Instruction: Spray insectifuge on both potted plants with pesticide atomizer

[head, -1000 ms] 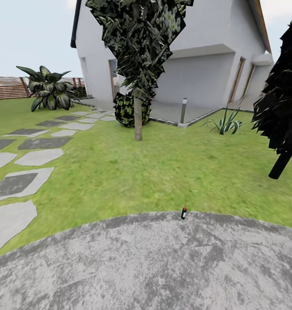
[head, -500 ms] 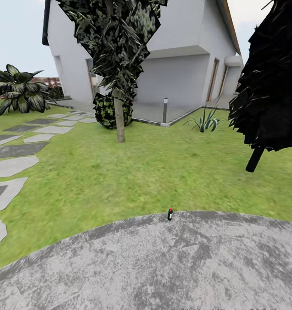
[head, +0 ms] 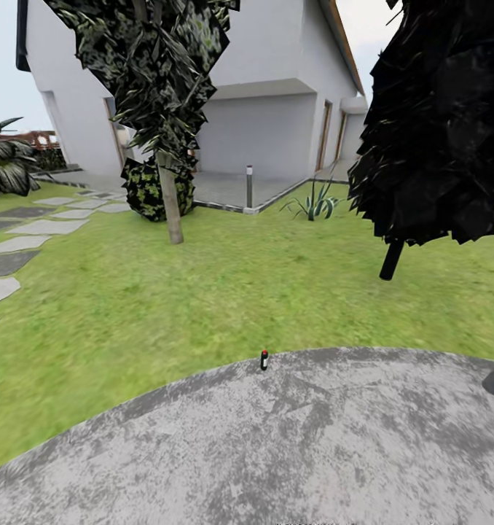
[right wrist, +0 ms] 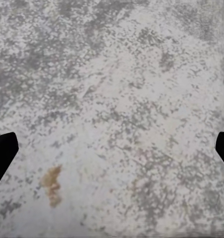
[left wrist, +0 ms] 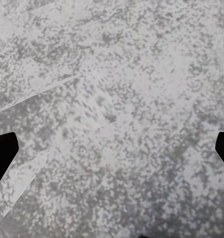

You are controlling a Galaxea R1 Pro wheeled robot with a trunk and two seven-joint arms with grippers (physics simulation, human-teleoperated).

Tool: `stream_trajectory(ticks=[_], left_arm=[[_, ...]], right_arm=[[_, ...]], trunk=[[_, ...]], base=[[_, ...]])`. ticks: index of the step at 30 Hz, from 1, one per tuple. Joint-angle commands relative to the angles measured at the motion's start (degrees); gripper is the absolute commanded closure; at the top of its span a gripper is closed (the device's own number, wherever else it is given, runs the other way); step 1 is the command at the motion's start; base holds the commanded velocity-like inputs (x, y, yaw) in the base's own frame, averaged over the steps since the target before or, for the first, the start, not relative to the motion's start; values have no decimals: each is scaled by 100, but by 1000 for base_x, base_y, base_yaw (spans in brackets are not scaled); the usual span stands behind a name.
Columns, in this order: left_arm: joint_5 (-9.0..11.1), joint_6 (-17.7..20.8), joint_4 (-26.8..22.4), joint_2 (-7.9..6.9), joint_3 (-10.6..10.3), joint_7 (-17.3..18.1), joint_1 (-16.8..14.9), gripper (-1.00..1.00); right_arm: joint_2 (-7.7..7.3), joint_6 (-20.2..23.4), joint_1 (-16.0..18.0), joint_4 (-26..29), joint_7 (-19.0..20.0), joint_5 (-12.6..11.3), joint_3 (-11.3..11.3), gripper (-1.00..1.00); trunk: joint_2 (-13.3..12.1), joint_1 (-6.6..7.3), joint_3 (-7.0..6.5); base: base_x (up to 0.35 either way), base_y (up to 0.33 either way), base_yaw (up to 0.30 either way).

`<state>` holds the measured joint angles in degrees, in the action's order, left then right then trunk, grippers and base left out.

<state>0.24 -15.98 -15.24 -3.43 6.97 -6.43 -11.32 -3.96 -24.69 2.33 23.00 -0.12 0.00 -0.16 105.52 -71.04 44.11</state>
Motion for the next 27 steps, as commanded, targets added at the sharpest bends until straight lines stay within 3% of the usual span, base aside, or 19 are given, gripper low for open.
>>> stream_trajectory(ticks=[1,9,27], left_arm=[[2,-19,3,0,7,-7,-2,-100],[10,-19,0,0,7,-7,-2,-100],[8,-19,2,1,7,-7,-2,-100]], right_arm=[[0,-18,4,-6,0,0,-1,-100],[0,-18,4,-6,-6,0,-1,-100],[0,-18,4,-6,2,0,-1,-100]], trunk=[[2,1,5],[2,1,5],[2,1,5]], base=[[0,0,-267],[28,19,-267],[241,212,-268]])
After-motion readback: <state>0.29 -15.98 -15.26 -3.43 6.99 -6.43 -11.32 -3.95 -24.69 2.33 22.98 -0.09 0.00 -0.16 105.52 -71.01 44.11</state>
